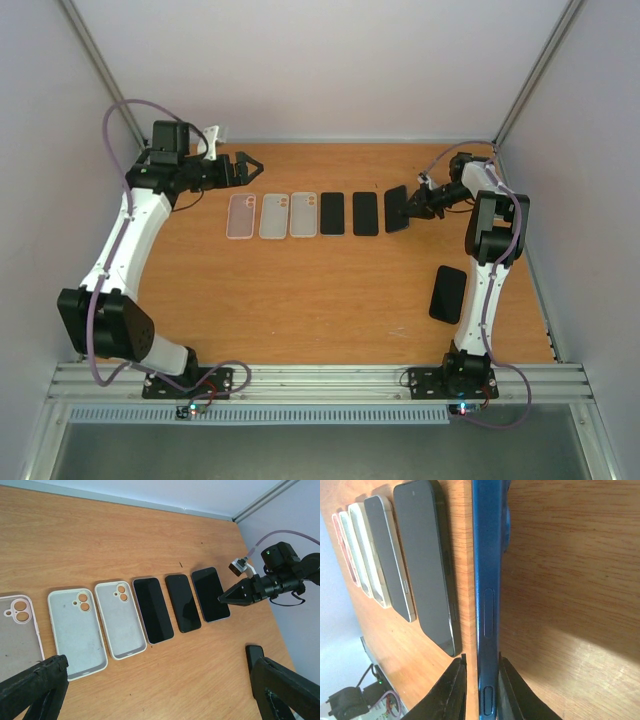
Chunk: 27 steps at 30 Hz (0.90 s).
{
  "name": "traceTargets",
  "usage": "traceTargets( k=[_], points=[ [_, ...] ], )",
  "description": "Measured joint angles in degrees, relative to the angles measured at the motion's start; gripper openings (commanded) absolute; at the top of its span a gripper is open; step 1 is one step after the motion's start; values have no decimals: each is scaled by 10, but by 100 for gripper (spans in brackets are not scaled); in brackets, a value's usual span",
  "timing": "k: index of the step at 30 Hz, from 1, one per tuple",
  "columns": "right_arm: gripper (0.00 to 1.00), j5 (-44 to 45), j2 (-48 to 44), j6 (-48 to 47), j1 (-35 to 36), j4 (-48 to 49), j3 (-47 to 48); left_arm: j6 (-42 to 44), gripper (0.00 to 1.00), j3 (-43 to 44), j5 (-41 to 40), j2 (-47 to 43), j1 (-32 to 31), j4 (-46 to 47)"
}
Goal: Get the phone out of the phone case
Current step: Place the phone at the center of the board.
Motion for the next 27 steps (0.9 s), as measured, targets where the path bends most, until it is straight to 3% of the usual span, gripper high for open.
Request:
traceTargets(
  k=[14, 22, 27],
  points=[
    [24, 36, 3, 0, -8, 3, 3, -2, 99, 2, 0, 1, 0, 2],
    [40, 49, 11, -2, -10, 4, 3, -4, 99, 2, 0, 1, 0, 2],
    [60, 57, 10, -4, -11, 1, 3, -4, 99, 2, 0, 1, 0, 2]
  ],
)
